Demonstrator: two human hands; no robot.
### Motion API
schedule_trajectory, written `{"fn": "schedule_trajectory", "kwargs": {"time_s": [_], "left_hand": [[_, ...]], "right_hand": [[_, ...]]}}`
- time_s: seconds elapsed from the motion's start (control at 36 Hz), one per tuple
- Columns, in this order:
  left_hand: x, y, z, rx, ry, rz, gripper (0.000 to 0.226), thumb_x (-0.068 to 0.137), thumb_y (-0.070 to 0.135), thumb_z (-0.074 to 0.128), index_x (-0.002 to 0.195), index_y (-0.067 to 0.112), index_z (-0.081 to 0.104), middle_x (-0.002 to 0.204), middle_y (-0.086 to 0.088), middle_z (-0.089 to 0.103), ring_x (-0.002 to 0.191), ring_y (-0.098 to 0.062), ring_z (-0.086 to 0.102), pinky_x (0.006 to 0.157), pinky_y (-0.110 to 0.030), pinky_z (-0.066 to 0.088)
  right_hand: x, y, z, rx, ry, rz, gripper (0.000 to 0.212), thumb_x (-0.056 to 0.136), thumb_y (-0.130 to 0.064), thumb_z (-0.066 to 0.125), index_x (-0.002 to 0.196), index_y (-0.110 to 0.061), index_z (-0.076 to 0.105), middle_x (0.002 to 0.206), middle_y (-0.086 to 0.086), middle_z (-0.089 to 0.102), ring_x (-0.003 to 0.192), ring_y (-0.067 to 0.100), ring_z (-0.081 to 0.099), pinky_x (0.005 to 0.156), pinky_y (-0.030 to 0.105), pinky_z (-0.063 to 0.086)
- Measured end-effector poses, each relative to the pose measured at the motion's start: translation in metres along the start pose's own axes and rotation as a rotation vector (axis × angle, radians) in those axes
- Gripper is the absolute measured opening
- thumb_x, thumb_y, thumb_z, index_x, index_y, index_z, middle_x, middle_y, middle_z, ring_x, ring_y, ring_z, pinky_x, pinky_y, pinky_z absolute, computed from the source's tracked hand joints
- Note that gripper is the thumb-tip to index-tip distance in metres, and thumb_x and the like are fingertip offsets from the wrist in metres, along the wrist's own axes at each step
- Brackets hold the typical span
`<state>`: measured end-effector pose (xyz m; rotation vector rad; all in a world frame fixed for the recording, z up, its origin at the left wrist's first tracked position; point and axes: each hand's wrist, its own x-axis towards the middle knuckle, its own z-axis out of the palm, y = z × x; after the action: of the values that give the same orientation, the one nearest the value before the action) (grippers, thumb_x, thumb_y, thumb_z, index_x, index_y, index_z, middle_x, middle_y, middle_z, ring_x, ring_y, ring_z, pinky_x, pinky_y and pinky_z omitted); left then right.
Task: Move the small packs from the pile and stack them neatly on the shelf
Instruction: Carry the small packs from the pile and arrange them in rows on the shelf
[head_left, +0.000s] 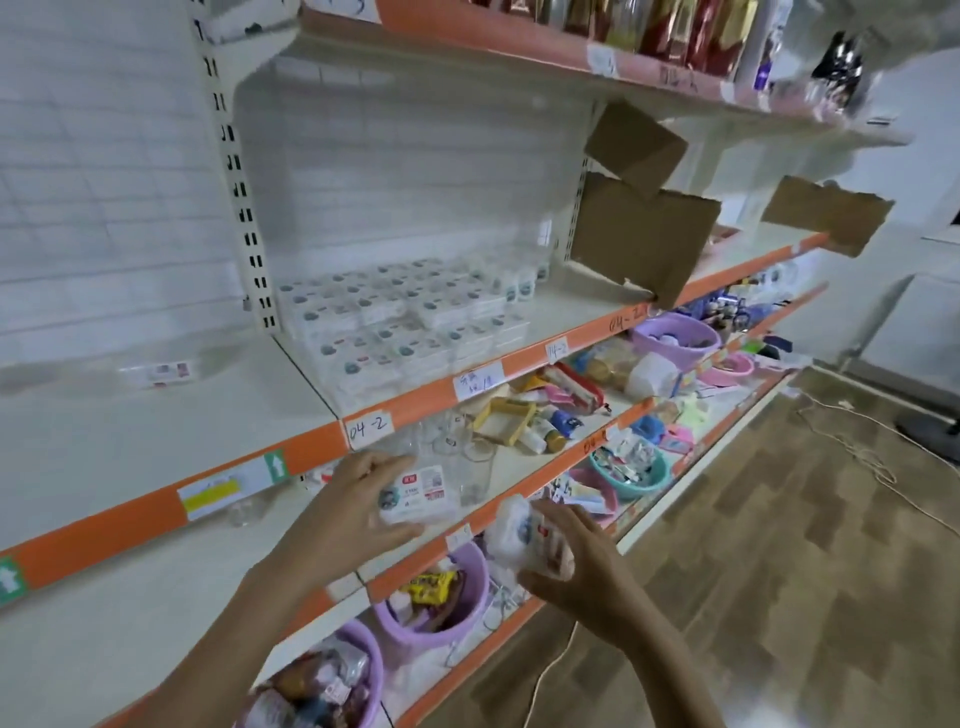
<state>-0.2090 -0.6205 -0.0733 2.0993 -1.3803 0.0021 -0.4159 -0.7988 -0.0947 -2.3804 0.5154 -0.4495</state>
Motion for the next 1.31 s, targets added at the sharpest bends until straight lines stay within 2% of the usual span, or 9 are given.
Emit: {"fn": "schedule_trajectory", "kwargs": {"time_s": [0.08, 0.25, 0.39, 0.56, 0.69, 0.92, 1.06, 1.19, 1.31], "left_hand": [[0.034, -0.016, -0.010, 0.030, 0.108, -0.052, 0.077, 0.070, 0.044, 0.076, 0.135, 0.018, 0.044, 0.124, 0.005, 0.043, 0.117, -0.011, 0.037, 0.099, -0.017, 0.028], [0.095, -0.047, -0.046, 0.078, 0.278, -0.131, 0.068, 0.071, 0.030, 0.078, 0.131, 0.017, 0.049, 0.128, -0.001, 0.048, 0.119, -0.012, 0.036, 0.093, -0.007, 0.018], [0.124, -0.081, -0.078, 0.185, 0.295, -0.249, 0.069, 0.072, 0.034, 0.075, 0.132, 0.014, 0.048, 0.131, -0.003, 0.047, 0.123, -0.020, 0.037, 0.096, -0.015, 0.021], [0.132, -0.107, -0.094, 0.215, 0.271, -0.312, 0.065, 0.074, 0.032, 0.075, 0.132, 0.020, 0.048, 0.128, -0.001, 0.048, 0.119, -0.018, 0.038, 0.096, -0.019, 0.025], [0.127, -0.118, -0.097, 0.223, 0.289, -0.385, 0.069, 0.075, 0.036, 0.074, 0.135, 0.020, 0.044, 0.128, 0.005, 0.044, 0.119, -0.013, 0.035, 0.097, -0.018, 0.024], [0.143, -0.117, -0.088, 0.182, 0.293, -0.450, 0.069, 0.069, 0.045, 0.075, 0.128, 0.017, 0.050, 0.124, 0.004, 0.049, 0.118, -0.016, 0.041, 0.100, -0.025, 0.030], [0.162, -0.112, -0.072, 0.187, 0.253, -0.459, 0.064, 0.076, 0.034, 0.074, 0.131, 0.017, 0.047, 0.123, 0.012, 0.034, 0.120, -0.007, 0.031, 0.102, -0.015, 0.020], [0.168, -0.111, -0.056, 0.127, 0.296, -0.507, 0.071, 0.070, 0.049, 0.071, 0.130, 0.018, 0.050, 0.134, 0.004, 0.029, 0.130, -0.014, 0.027, 0.113, -0.035, 0.024], [0.170, -0.108, -0.050, 0.018, 0.306, -0.587, 0.066, 0.078, 0.027, 0.073, 0.136, 0.027, 0.041, 0.146, 0.010, 0.016, 0.135, -0.001, 0.011, 0.105, -0.018, 0.014]], "right_hand": [[0.047, 0.004, -0.009, -0.003, -0.041, -0.038, 0.068, 0.075, -0.035, 0.073, 0.134, -0.034, 0.037, 0.123, -0.019, 0.039, 0.112, 0.005, 0.047, 0.076, 0.012, 0.048], [0.165, -0.014, -0.033, -0.027, -0.102, -0.224, 0.068, 0.077, -0.024, 0.073, 0.136, -0.023, 0.039, 0.127, -0.012, 0.037, 0.109, 0.006, 0.044, 0.093, 0.020, 0.039], [0.263, -0.047, -0.032, -0.079, -0.155, -0.376, 0.069, 0.078, -0.021, 0.072, 0.137, -0.016, 0.038, 0.132, 0.001, 0.041, 0.118, 0.014, 0.041, 0.083, 0.009, 0.026], [0.336, -0.083, -0.007, -0.140, -0.382, -0.453, 0.070, 0.086, -0.023, 0.064, 0.145, -0.022, 0.026, 0.148, 0.000, 0.027, 0.135, 0.019, 0.028, 0.104, 0.028, 0.028], [0.364, -0.090, 0.006, -0.241, -0.475, -0.480, 0.071, 0.086, -0.020, 0.064, 0.145, -0.024, 0.025, 0.143, 0.004, 0.037, 0.120, 0.022, 0.046, 0.095, 0.032, 0.041], [0.390, -0.075, 0.004, -0.391, -0.440, -0.626, 0.056, 0.083, -0.022, 0.063, 0.134, -0.021, 0.043, 0.126, 0.003, 0.051, 0.113, 0.020, 0.047, 0.088, 0.025, 0.035], [0.397, -0.056, 0.001, -0.388, -0.440, -0.673, 0.052, 0.086, -0.033, 0.059, 0.135, -0.025, 0.043, 0.142, 0.000, 0.037, 0.131, 0.019, 0.033, 0.108, 0.035, 0.029], [0.397, -0.036, 0.007, -0.340, -0.371, -0.694, 0.048, 0.090, -0.039, 0.052, 0.135, -0.025, 0.042, 0.140, 0.000, 0.037, 0.128, 0.021, 0.036, 0.107, 0.037, 0.030], [0.391, -0.026, 0.010, -0.306, -0.311, -0.781, 0.045, 0.094, -0.034, 0.048, 0.136, -0.020, 0.041, 0.139, 0.002, 0.037, 0.129, 0.021, 0.032, 0.108, 0.033, 0.022]]}}
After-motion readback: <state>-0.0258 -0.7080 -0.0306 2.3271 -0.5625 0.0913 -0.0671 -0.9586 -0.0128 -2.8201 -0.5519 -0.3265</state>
